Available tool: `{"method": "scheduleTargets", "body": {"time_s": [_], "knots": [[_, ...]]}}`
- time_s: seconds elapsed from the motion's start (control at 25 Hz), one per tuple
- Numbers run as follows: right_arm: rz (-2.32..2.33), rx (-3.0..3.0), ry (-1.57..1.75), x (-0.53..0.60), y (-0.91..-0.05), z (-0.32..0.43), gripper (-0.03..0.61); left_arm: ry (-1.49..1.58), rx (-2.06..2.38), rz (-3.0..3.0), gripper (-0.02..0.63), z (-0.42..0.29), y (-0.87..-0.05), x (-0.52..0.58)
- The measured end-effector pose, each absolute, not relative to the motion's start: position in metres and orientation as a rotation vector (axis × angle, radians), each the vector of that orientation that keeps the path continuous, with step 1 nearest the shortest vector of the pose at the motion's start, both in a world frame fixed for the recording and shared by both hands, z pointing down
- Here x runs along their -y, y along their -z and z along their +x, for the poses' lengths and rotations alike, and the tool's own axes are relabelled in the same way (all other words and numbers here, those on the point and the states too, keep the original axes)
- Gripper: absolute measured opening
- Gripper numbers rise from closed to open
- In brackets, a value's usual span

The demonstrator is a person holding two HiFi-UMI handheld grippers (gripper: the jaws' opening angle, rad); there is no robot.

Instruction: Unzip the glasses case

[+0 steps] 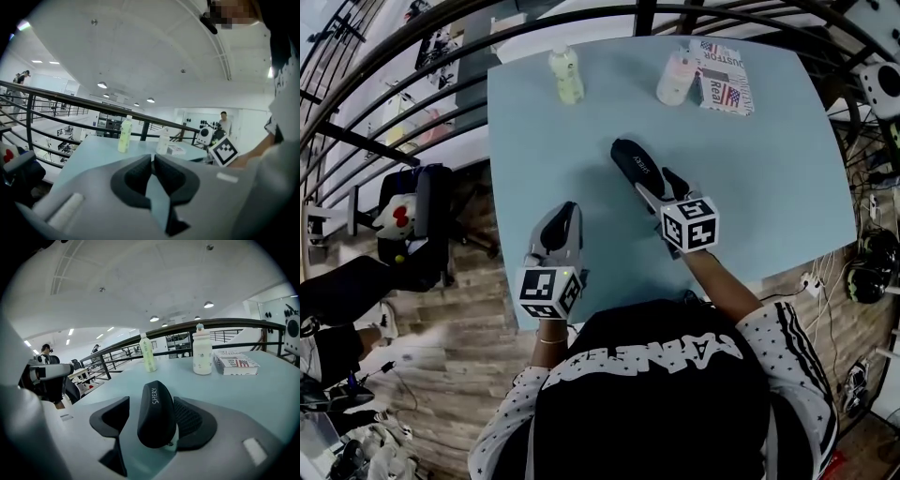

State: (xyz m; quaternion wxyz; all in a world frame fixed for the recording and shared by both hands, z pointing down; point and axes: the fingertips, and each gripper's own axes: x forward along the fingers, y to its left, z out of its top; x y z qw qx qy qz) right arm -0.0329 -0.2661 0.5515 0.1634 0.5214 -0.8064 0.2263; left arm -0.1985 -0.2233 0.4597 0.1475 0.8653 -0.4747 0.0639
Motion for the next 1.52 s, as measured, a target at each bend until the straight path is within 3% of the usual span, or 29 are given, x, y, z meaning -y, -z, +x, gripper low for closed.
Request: {"method": "scheduleTargets", "body": {"time_s": [0.24, 0.56, 1.16, 1.52], "knots": [[1.442, 2.225, -0.634, 0.281, -0.572, -0.041, 0.353, -0.184, 1.349, 2.463, 0.0, -0.205, -0.467, 0.234], [1.435, 2.148, -0.652, 0.292, -0.597, -0.05, 0.385, -0.175, 1.342, 2.441, 0.0, -0.217, -0.477, 0.237], [1.406, 2.076, -0.626, 0.305, -0.618, -0.051, 0.383, -0.176, 1.394, 2.398, 0.0, -0.233, -0.482, 0.238], [1.383, 2.1, -0.601, 0.303, -0.616, -0.053, 0.337, -0.169, 1.402, 2.386, 0.0, -0.235, -0.48, 0.236]]}}
